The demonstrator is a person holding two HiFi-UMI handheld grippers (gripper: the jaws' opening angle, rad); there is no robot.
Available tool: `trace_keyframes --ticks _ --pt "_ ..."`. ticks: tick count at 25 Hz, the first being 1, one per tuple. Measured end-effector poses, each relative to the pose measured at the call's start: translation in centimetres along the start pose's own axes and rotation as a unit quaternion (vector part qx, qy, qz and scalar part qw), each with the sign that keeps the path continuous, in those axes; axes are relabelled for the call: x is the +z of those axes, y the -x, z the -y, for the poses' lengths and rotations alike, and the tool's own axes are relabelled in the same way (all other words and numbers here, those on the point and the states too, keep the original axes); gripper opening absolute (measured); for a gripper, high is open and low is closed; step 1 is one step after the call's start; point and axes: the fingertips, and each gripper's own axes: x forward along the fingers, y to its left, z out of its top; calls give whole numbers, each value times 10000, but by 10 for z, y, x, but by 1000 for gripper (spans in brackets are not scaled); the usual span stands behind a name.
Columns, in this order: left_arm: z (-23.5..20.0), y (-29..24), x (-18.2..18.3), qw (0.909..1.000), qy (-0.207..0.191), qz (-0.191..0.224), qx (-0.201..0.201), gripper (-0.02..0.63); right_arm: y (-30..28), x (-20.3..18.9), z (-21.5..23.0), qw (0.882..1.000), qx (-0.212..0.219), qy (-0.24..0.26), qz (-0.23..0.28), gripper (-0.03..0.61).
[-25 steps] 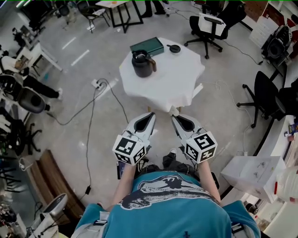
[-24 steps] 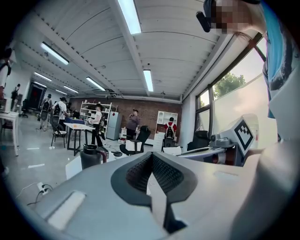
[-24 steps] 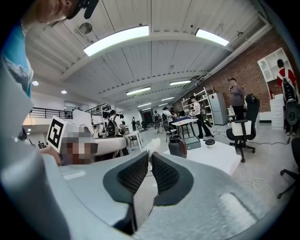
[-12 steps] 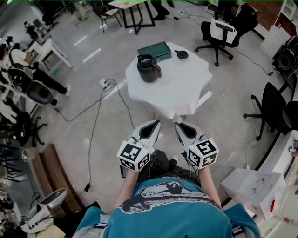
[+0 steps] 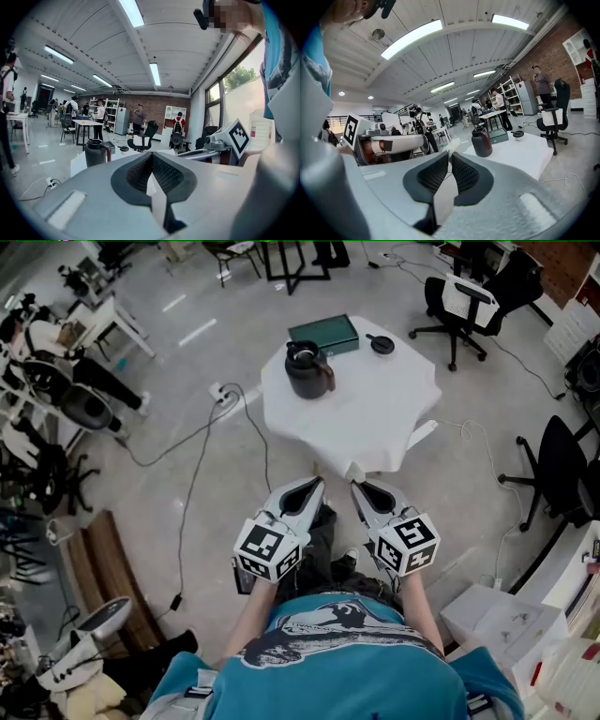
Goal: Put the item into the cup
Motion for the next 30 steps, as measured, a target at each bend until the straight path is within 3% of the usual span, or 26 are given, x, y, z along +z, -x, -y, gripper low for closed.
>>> trace_keyframes --ticks 11,30 --pt "-46 -34 9 9999 96 30 94 12 -44 22 29 9999 41 79 -95 28" --pt "-189 -100 54 9998 148 110 -126 12 -176 85 73 9990 -166 238 -336 29"
